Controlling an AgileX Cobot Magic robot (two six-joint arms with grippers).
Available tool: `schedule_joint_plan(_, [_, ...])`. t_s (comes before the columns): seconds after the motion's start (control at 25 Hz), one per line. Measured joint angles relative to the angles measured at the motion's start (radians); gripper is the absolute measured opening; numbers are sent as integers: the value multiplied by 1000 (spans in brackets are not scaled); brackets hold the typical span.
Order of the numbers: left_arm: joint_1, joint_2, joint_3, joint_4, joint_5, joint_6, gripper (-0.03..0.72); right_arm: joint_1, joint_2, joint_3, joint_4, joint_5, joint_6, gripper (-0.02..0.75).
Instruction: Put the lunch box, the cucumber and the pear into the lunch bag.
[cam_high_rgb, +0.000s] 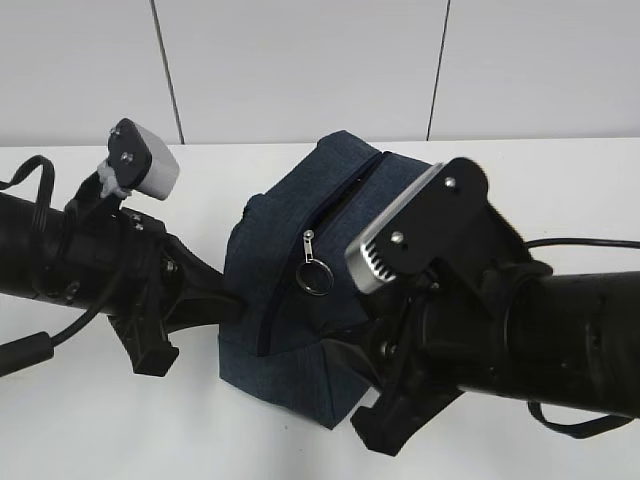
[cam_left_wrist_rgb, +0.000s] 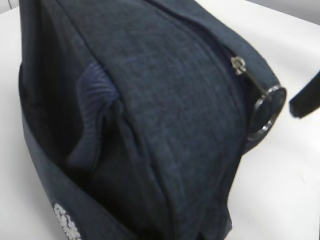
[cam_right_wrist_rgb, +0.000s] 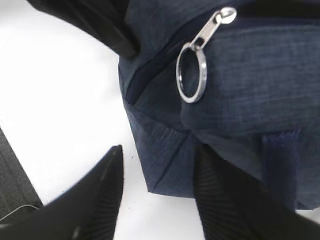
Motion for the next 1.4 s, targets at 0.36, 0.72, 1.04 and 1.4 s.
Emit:
schedule_joint_plan(0.36, [0, 0, 4, -3, -1, 0, 131, 0, 51, -95, -2, -20, -17, 366])
schedule_joint_plan(0.72, [0, 0, 5, -3, -1, 0, 133, 0, 93, -116, -2, -40, -22, 367])
schedule_joint_plan(1.04, [0, 0, 5, -3, -2, 0, 134, 0, 155, -152, -2, -40, -24, 333])
schedule_joint_plan(1.4, [0, 0, 5, -3, -2, 0, 134, 0, 161, -156, 1, -29, -10, 324])
